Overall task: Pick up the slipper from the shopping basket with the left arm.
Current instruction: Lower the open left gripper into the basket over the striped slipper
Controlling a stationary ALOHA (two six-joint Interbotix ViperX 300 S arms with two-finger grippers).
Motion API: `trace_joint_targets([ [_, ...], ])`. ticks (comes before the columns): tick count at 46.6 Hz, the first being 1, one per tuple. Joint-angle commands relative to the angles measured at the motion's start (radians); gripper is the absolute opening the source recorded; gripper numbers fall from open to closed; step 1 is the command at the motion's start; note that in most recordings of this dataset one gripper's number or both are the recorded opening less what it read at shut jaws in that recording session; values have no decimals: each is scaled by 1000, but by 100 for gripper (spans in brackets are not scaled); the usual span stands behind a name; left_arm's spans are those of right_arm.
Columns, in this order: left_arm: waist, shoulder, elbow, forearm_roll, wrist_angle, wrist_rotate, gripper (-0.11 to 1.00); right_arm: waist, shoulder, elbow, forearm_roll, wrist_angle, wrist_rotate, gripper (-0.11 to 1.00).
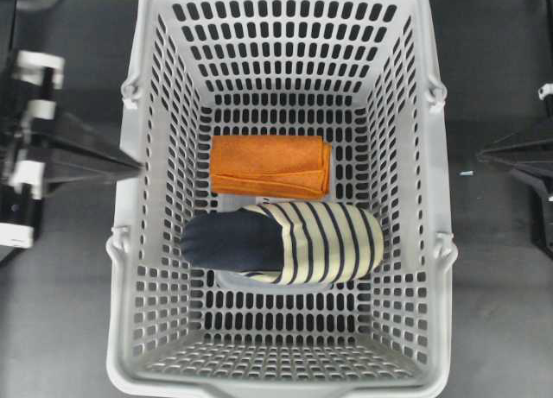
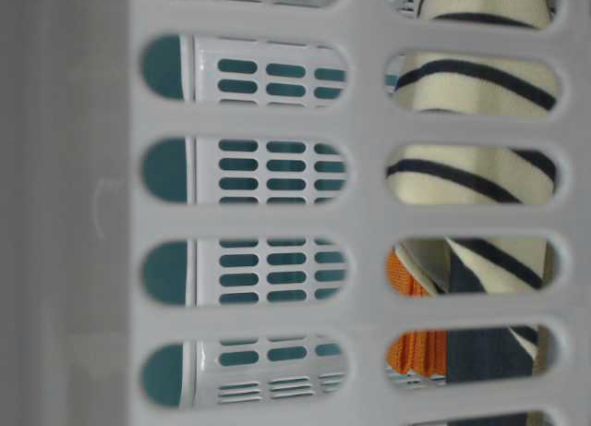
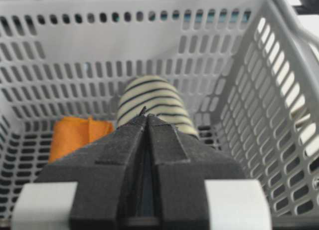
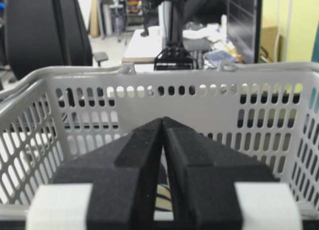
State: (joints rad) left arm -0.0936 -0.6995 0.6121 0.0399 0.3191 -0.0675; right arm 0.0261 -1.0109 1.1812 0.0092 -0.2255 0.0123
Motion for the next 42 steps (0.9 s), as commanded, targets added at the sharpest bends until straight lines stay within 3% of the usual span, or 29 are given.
trace_joint_targets([
  [1, -2, 80, -97, 5, 58, -38, 0, 5, 5, -14, 8, 9, 6, -1],
  [11, -17, 262, -227, 5, 230, -123, 0, 11, 2, -14, 8, 37, 44, -1],
  [28, -40, 572, -525, 5, 515, -114, 1, 14, -25, -15, 8, 37, 46, -1],
  [35, -40, 673, -609, 5, 577, -81, 1, 18, -31, -12, 8, 38, 46, -1],
  [39, -40, 713, -640, 6, 581, -77, 8, 18, -34, -12, 8, 40, 46, -1],
  [42, -40, 735, -653, 5, 586, -84, 24, 18, -37, -11, 8, 46, 46, -1],
])
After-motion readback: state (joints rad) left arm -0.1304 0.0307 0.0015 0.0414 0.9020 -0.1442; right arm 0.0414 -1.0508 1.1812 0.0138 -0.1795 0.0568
